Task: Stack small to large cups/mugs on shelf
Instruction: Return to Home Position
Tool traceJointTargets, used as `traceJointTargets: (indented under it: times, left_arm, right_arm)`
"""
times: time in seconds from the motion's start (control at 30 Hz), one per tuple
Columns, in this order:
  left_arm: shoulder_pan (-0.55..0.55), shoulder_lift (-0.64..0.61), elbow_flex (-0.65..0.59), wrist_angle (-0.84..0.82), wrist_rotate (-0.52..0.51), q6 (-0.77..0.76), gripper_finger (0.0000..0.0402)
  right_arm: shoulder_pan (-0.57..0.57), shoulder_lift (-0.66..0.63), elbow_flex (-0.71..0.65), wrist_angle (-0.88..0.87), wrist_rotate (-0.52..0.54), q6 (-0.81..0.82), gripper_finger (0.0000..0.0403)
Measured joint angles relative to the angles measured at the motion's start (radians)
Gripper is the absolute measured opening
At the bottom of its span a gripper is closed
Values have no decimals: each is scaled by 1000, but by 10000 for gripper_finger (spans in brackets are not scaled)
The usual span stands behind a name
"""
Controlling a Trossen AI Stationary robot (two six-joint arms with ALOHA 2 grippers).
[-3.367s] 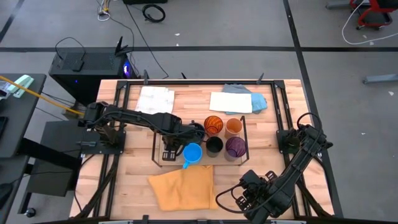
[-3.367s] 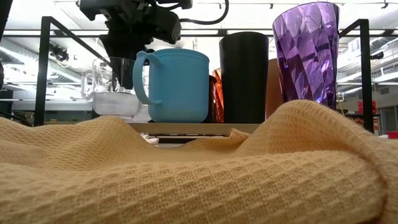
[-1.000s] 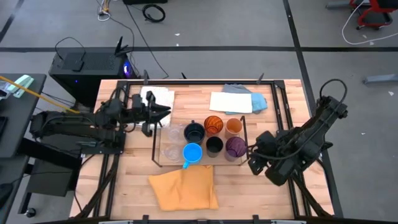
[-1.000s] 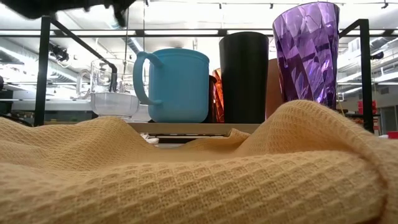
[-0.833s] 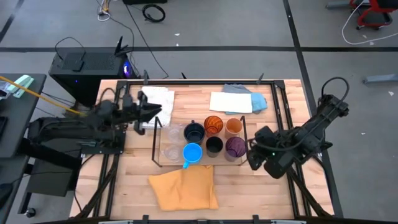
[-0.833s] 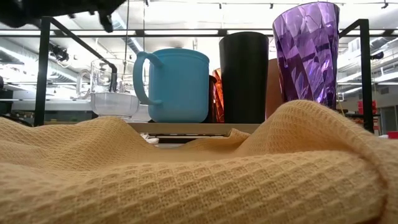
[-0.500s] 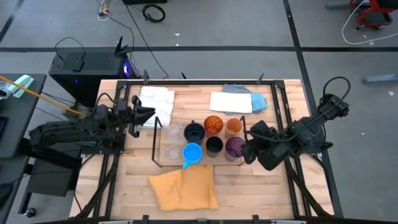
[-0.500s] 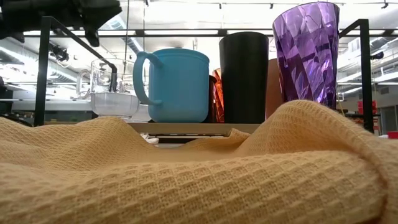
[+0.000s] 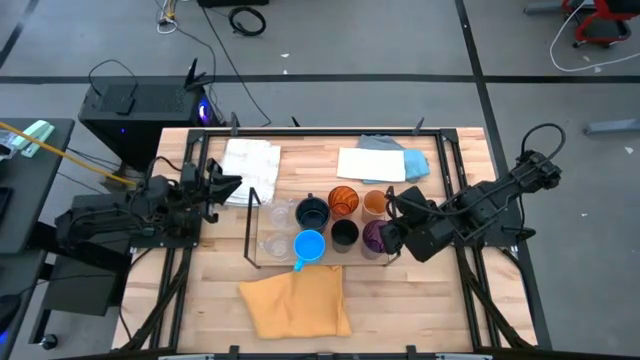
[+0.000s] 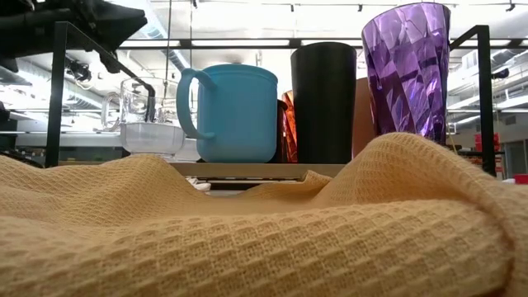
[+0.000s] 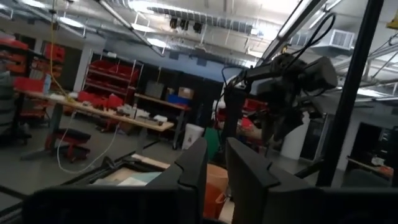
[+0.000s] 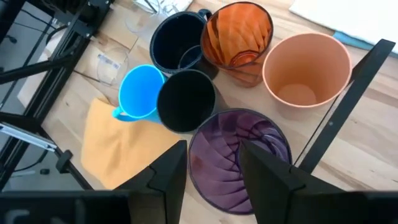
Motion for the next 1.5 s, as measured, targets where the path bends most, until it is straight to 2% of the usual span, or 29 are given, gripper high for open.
traceJointTargets:
  times: [0.23, 0.5, 0.73, 0.9, 1.17, 1.33, 1.5]
  left_arm:
    - [0, -39, -55, -1, -9, -20, 64]
    - [0, -46, -59, -27, -8, 4, 68]
    - [-8, -46, -59, -41, 42, 22, 56]
    - [-82, -46, -59, -28, 43, 6, 56]
    - [-244, -45, -58, -42, -91, 62, 45]
    - [-264, -44, -58, -171, -130, 76, 45]
    - [-264, -45, -58, -151, -110, 110, 42]
  right_arm:
    - [-19, 0, 0, 10, -14, -5, 153]
    - [-19, 0, 0, 14, -17, -8, 153]
    - [-19, 0, 0, 14, -17, -4, 153]
    - [-19, 0, 0, 17, -18, -4, 153]
    - [-30, 0, 0, 17, -18, -2, 153]
    - [-48, 0, 0, 21, -17, -28, 153]
    - [-51, 0, 0, 22, -18, -33, 153]
